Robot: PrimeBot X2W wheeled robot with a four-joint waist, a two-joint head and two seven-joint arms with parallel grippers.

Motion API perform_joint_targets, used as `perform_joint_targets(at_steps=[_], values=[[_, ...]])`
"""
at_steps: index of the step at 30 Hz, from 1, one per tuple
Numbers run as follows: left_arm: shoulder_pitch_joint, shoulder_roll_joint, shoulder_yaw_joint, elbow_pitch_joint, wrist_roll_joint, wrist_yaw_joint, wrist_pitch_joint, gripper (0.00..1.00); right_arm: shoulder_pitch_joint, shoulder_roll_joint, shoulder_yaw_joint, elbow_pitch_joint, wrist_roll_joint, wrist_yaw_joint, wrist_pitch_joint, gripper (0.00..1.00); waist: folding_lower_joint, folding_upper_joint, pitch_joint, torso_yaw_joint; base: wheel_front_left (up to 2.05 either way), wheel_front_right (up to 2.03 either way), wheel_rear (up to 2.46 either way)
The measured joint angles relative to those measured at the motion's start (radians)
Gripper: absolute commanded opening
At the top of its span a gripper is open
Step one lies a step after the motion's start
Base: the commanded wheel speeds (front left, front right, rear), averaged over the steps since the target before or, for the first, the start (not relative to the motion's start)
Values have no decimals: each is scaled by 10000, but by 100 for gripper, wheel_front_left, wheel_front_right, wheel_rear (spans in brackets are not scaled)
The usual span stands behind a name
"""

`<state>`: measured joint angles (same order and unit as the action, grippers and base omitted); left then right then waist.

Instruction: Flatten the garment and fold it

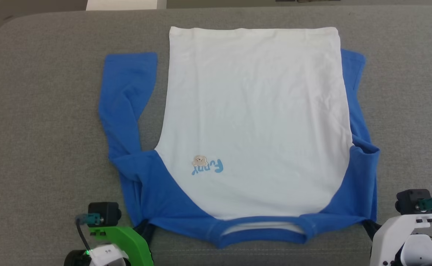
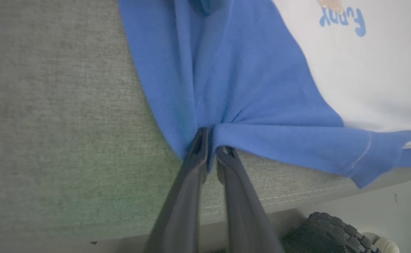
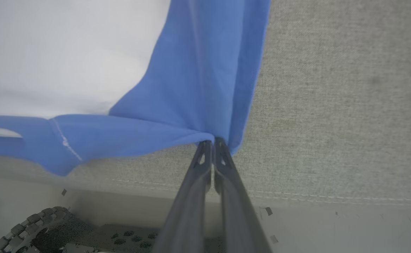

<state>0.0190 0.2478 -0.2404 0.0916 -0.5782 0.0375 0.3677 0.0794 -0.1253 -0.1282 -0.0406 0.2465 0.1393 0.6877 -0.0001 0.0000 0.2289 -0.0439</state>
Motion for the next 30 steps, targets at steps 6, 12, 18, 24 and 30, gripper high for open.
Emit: perform_joint_targets(at_steps=[6,12,18,24,30], values=[[122,-217,121,-35,-82,-117,-834,100,60,96,-295,-42,12,-69,-872,100,0,0,-325,-19,0,0,0],[172,-238,700,-531,-52,-140,-2276,100,242,293,-357,-385,61,-69,-2230,100,0,0,-519,-148,0,0,0],[-345,-75,1398,-832,198,0,-3473,100,177,420,-98,-736,88,-69,-3879,100,0,0,-375,-412,0,0,0],[-2548,988,1565,-454,1083,-79,-3496,100,-671,477,451,-861,82,-69,-5346,100,0,0,253,-589,0,0,0],[-5347,2380,1471,784,1603,-543,-2261,100,-1817,502,1009,-802,81,-69,-6075,100,1,0,1215,-795,0,0,0]])
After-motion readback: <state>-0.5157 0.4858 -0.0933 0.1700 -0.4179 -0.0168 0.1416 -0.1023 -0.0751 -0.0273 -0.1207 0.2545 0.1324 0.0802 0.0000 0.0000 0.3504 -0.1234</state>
